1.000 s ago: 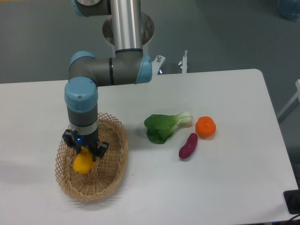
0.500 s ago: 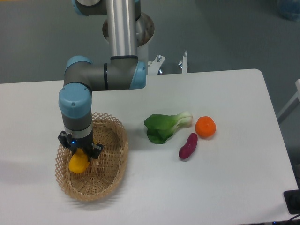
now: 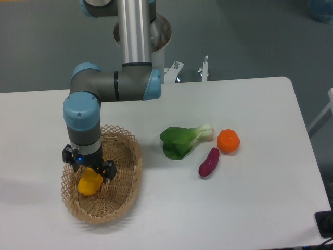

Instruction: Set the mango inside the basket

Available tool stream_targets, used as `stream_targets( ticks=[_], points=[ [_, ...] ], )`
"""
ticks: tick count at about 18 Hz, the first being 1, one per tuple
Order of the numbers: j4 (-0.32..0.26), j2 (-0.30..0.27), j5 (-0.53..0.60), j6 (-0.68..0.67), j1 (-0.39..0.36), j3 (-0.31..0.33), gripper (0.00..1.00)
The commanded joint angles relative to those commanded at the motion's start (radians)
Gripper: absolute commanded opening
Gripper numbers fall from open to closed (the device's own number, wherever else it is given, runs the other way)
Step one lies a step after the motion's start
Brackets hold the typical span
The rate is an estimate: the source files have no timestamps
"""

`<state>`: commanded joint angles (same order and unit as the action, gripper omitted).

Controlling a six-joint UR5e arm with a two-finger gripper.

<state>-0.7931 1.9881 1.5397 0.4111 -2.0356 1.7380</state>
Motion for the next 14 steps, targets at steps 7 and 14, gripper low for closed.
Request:
stream_targets(
  ticks=[7, 14],
  points=[
    [-0.037, -0.061, 0.017, 0.075, -0.107, -0.071, 1.0],
    [-0.084, -0.115, -0.007, 0.291, -0.242, -0.08, 1.0]
  ],
)
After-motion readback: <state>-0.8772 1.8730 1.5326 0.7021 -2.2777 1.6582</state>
